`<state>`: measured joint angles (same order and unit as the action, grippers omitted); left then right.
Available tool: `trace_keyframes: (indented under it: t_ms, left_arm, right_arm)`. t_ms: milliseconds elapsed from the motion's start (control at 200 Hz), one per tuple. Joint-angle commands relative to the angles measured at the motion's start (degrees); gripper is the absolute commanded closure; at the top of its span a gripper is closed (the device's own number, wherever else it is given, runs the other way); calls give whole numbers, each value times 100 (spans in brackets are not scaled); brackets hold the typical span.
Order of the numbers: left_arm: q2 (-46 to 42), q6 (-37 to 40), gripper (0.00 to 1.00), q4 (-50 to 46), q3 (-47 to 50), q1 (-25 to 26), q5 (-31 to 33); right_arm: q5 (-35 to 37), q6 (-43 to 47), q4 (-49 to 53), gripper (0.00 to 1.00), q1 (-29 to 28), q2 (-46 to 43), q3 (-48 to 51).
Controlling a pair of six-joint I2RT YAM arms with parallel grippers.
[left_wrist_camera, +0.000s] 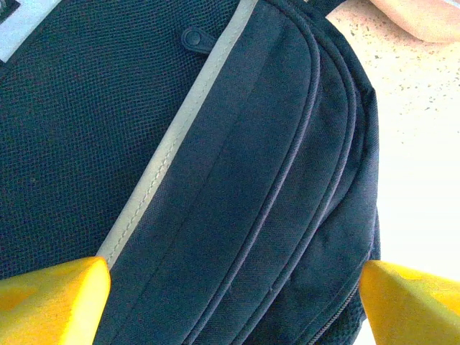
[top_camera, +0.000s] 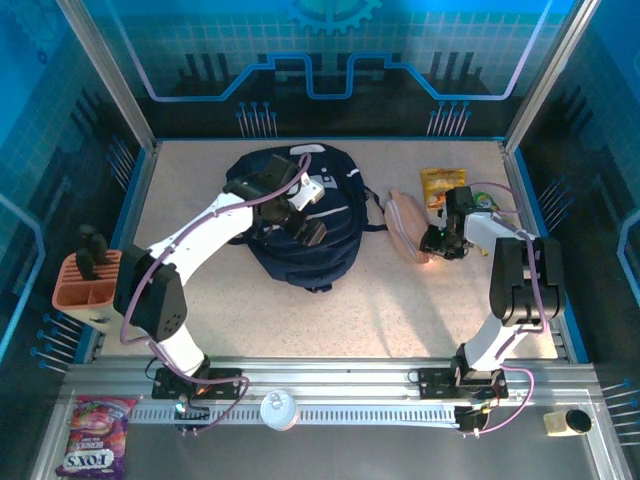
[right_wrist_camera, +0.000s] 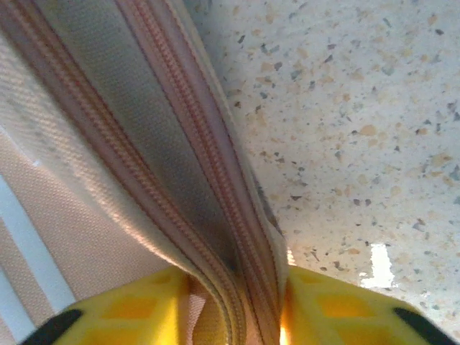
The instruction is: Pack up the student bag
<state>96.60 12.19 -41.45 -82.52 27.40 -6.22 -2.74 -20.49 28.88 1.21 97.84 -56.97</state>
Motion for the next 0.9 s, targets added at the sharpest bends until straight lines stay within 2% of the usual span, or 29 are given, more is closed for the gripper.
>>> trace_keyframes:
  t_ms: [0, 60, 150, 430, 740, 810, 895]
  left_arm:
    - [141, 208, 9, -329, -263, 63, -56]
    - [211, 292, 10, -443, -337, 91, -52]
    - [359, 450, 11, -645, -462, 201, 133]
    - [876, 938, 22, -900, -785, 630, 1168]
    - [1657, 1023, 48, -809, -1253, 653, 2247]
    - [1654, 1016, 58, -679, -1266, 657, 2381]
    - [1546, 857, 76, -483, -1324, 661, 2506]
  right_arm:
    - [-191, 106, 166, 74, 90, 104, -58]
    - [-190, 85, 154, 80, 89, 41, -52]
    - [-187, 16, 12, 84, 85, -222, 57]
    - [-303, -270, -229, 86, 98, -1003, 293]
    - [-572, -488, -257, 86, 107, -1484, 317]
    - [-604, -511, -228, 86, 122, -1551, 309]
    - [-661, -533, -193, 85, 125, -1624, 302]
